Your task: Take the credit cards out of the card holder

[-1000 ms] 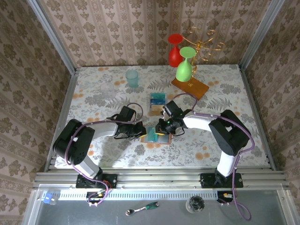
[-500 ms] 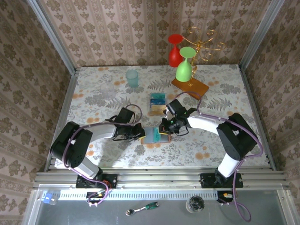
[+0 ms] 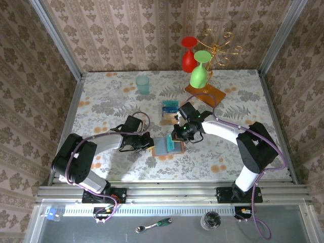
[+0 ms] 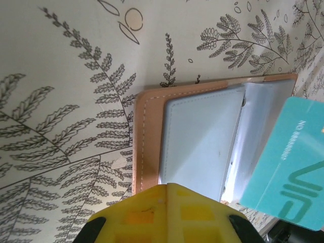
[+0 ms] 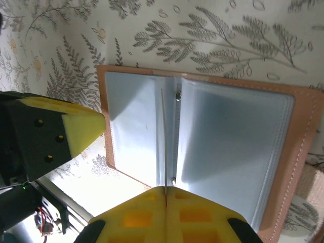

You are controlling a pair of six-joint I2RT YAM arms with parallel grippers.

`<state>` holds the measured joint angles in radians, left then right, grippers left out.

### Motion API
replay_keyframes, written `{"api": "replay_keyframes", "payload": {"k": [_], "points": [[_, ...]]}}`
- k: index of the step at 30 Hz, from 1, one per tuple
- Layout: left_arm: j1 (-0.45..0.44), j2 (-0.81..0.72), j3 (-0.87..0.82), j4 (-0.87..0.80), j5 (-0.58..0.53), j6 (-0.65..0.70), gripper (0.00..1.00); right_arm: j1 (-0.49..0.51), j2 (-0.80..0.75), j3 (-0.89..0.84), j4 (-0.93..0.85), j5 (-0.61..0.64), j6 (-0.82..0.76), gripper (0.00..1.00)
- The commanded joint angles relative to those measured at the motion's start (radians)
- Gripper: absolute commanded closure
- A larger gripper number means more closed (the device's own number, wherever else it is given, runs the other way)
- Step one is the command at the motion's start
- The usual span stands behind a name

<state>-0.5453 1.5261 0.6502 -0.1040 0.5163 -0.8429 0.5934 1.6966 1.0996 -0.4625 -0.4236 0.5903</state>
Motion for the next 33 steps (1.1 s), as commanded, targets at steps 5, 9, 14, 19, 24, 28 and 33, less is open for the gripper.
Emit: {"api": "replay_keyframes", "payload": {"k": [5, 9, 14, 19, 24, 28, 33], "points": [[0.021, -0.037, 0.034, -0.044, 0.002, 0.041, 0.96, -0.003, -0.017, 0.144, -0.233, 0.087, -0.328, 0.95], [0.022, -0.049, 0.034, -0.049, 0.000, 0.044, 0.96, 0.000, 0.005, 0.234, -0.354, 0.161, -0.546, 0.95], [0.025, -0.066, 0.031, -0.064, -0.008, 0.050, 0.95, 0.002, 0.046, 0.354, -0.477, 0.241, -0.811, 0.96], [0.032, -0.088, 0.025, -0.079, -0.015, 0.053, 0.95, 0.003, 0.101, 0.469, -0.572, 0.323, -1.036, 0.97], [0.041, -0.104, 0.024, -0.086, -0.018, 0.053, 0.95, 0.002, 0.185, 0.605, -0.648, 0.384, -1.182, 0.97], [0.044, -0.114, 0.031, -0.090, -0.013, 0.059, 0.93, -0.002, 0.257, 0.708, -0.700, 0.434, -1.249, 0.99], [0.052, -0.127, 0.032, -0.097, -0.026, 0.062, 0.89, -0.015, 0.336, 0.843, -0.735, 0.459, -1.292, 0.99]]}}
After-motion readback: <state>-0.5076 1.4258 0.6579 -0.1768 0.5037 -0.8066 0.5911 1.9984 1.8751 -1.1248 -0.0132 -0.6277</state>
